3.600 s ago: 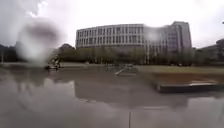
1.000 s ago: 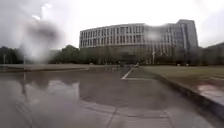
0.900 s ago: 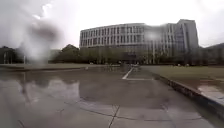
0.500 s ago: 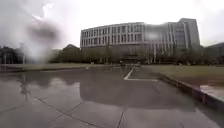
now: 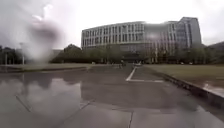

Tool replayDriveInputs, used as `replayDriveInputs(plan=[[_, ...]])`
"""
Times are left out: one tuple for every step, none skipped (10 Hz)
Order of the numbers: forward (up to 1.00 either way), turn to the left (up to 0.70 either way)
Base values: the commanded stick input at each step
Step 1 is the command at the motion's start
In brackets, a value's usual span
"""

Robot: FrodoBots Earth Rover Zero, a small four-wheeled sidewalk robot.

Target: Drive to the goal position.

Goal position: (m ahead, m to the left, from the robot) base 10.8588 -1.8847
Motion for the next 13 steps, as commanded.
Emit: replayDriveInputs(plan=[[0.70, -0.04], [0.70, -0.15], [0.70, -0.29], [0.70, -0.34], [0.70, -0.08], [0.70, -0.01], [0.70, 0.00], [0.70, 0.00], [0.70, 0.00], [0.70, 0.00], [0.70, 0.00], [0.70, 0.00], [0.70, 0.00]])
